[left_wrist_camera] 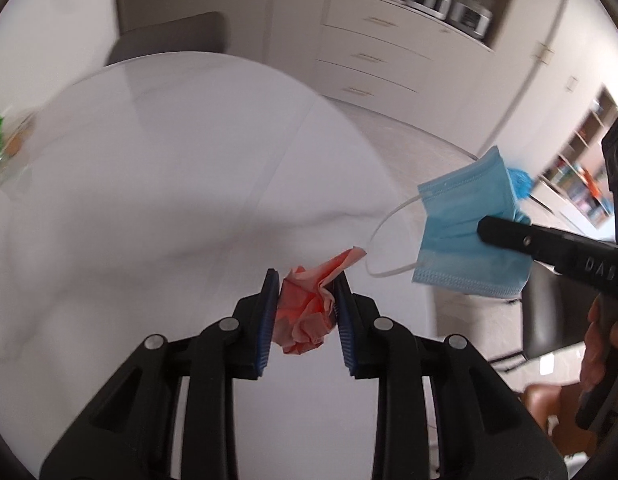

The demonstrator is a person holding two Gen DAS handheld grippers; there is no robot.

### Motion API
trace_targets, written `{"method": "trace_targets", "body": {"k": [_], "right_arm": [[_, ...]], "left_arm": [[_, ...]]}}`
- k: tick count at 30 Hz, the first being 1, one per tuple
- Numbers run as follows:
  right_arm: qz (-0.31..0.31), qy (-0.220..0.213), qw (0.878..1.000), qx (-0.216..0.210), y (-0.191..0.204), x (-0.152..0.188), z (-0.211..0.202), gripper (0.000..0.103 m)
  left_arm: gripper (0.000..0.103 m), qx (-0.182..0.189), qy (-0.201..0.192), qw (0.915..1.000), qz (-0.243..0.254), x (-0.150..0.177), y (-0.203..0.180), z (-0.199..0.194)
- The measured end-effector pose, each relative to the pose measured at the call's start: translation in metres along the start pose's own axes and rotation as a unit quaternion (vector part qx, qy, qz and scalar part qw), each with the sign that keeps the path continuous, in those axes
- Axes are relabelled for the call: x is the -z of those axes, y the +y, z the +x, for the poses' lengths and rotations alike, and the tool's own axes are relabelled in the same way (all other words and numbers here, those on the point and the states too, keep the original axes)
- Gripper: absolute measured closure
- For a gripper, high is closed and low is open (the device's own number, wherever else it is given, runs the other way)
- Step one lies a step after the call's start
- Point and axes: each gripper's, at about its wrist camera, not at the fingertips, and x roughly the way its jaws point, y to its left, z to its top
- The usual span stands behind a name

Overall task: Collect trash
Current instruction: 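Drop the pink tissue into the wastebasket with the left tool while the right drops the mask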

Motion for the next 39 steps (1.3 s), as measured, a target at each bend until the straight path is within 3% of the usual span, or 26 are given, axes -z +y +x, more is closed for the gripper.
{"method": "trace_targets", "body": {"k": [5, 10, 20, 28, 33, 39], "right_arm": [[0.038, -0.006, 0.998, 0.057, -0.045, 0.061, -0.047, 0.078], [0.09, 0.007, 0.991, 0.101, -0.086, 0.116, -0.07, 0.078], [0.132, 0.026, 0.984, 0.118, -0.121, 0.16, -0.076, 0.078], [0.122, 0.041, 0.985, 0.113, -0.133, 0.168, -0.074, 0.078], [0.11, 0.057, 0.986, 0.112, -0.134, 0.169, -0.064, 0.078], [0.103, 0.11, 0.981, 0.124, -0.15, 0.189, -0.004, 0.074]], "left_arm": [[0.075, 0.042, 0.009, 0.9976, 0.053, 0.019, -0.067, -0.004], [0.075, 0.091, 0.024, 0.99, 0.105, 0.033, -0.128, -0.003], [0.075, 0.114, 0.036, 0.9781, 0.17, 0.058, -0.208, -0.006], [0.075, 0.105, 0.039, 0.9781, 0.175, 0.06, -0.225, -0.005], [0.075, 0.097, 0.039, 0.9801, 0.169, 0.064, -0.217, -0.01], [0.075, 0.09, 0.043, 0.9818, 0.162, 0.067, -0.215, -0.01]]}}
